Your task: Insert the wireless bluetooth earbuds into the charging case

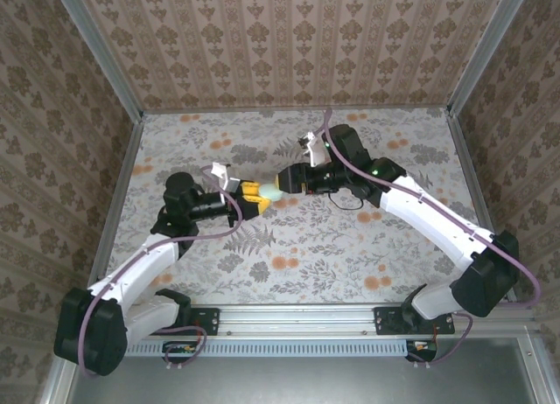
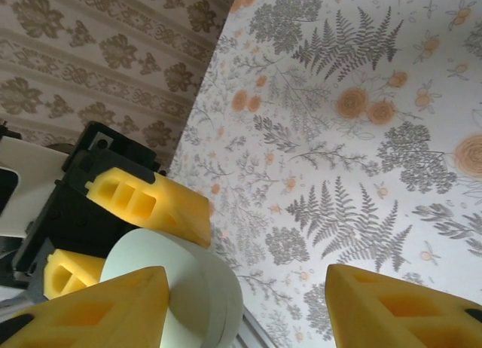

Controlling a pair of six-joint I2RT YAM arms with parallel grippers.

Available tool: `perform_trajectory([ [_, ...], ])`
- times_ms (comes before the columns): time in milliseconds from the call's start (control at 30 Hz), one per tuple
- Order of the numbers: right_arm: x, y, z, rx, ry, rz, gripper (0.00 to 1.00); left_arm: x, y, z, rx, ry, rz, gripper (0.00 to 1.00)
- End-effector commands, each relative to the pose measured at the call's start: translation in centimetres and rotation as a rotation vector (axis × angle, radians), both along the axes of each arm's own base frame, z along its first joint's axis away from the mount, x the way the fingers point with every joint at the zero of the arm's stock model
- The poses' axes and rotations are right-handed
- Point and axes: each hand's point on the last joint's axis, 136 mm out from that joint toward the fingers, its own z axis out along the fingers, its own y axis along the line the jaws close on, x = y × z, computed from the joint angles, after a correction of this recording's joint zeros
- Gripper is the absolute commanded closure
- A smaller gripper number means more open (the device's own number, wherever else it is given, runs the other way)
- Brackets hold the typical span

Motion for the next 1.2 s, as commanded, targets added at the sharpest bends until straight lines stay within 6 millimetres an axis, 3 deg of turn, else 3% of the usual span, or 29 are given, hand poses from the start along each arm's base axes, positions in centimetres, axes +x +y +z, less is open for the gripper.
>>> perform_trajectory([
  [0, -1.0, 0.9, 0.5, 0.103, 0.082, 0.009, 0.41, 0.4, -0.4, 3.2, -0.057, -0.112, 0.010, 1.00],
  [333, -0.8, 2.3, 1.7, 0.298, 0.195, -0.016, 0.42, 1.5, -1.0, 3.3, -0.059, -0.129, 0.047, 1.00],
  [400, -0.8, 2.4, 1.6, 0.311, 0.211, -0.016, 0.47, 0.9, -1.8, 3.2, -0.059, -0.122, 0.025, 1.00],
  [567, -0.6, 2.4, 1.2, 0.349, 0.233, -0.034, 0.73, 1.0, -1.9, 2.2, -0.036, -0.091, 0.034, 1.00],
  [700, -0.3, 2.3, 1.3, 0.373, 0.240, -0.052, 0.81, 1.0, -1.8, 1.4, -0.010, -0.059, 0.048, 1.00],
  [933, 1.5, 1.1, 1.5, 0.382, 0.222, -0.121, 0.84, 0.6, -0.9, 0.4, 0.050, -0.038, 0.094, 0.42],
  [1000, 2.4, 0.0, 0.5, 0.326, 0.197, -0.154, 0.84, 0.5, -0.6, 0.1, 0.070, -0.040, 0.116, 0.10],
  [1033, 2.8, -0.6, -0.2, 0.288, 0.191, -0.175, 0.84, 0.5, -0.5, 0.0, 0.078, -0.042, 0.123, 0.01],
  [1167, 5.2, -4.1, -3.8, 0.176, 0.194, -0.275, 0.85, 0.6, 0.3, -0.2, 0.111, -0.054, 0.182, 0.00],
])
